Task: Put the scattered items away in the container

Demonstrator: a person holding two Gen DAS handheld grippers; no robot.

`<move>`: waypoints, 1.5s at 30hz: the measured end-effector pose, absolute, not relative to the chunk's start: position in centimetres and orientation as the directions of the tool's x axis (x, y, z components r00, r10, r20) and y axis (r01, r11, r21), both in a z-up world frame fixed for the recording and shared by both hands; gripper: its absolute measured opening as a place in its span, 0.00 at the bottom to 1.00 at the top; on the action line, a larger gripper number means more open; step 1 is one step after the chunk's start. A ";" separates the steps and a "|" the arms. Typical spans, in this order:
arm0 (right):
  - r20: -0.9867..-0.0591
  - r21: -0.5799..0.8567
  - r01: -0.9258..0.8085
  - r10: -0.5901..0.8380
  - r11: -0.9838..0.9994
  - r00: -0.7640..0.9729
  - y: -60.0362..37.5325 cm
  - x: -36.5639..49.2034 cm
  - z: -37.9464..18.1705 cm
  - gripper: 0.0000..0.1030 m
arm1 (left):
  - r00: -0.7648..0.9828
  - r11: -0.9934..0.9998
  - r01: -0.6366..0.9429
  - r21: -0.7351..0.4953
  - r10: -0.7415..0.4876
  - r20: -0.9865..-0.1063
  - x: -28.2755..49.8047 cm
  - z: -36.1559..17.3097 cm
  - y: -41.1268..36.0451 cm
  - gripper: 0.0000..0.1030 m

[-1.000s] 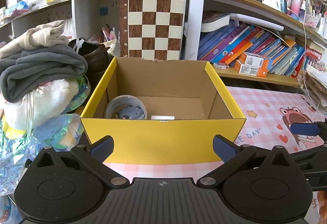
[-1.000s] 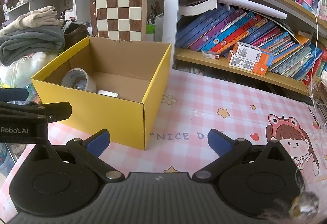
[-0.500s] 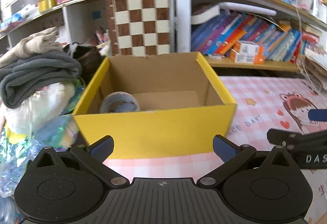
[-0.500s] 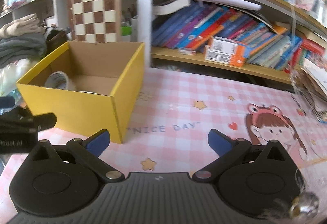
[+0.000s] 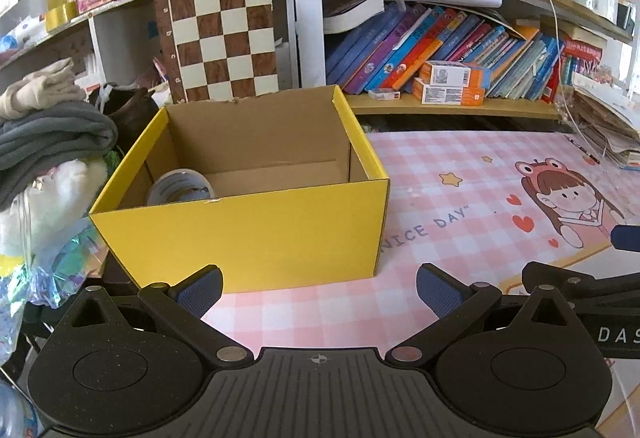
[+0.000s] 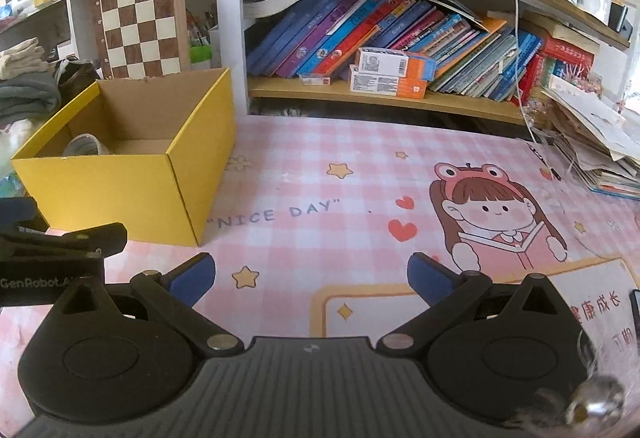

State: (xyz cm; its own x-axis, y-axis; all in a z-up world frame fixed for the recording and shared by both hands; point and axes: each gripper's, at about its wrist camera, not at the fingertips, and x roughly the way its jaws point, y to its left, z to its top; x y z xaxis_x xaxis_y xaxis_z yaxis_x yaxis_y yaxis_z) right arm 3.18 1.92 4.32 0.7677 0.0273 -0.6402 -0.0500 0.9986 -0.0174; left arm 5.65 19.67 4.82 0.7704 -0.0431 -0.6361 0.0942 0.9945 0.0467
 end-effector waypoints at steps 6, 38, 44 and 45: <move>-0.629 -0.018 -0.053 0.030 0.998 0.777 1.9 2.9 4.6 1.00 | 0.771 0.995 0.089 0.040 -0.044 -0.636 5.4 5.0 19.8 1.00; -0.638 -0.016 -0.226 0.164 0.974 0.752 7.0 4.7 4.7 1.00 | 0.758 0.996 -0.075 0.051 0.090 -0.646 4.3 5.0 24.8 1.00; -0.642 -0.013 -0.222 0.162 0.975 0.749 6.7 4.6 4.6 1.00 | 0.748 0.996 -0.072 0.043 0.082 -0.659 4.3 4.8 24.7 1.00; -0.644 -0.012 -0.221 0.161 0.975 0.748 6.7 4.5 4.5 1.00 | 0.746 0.996 -0.070 0.045 0.083 -0.661 4.3 4.8 24.7 1.00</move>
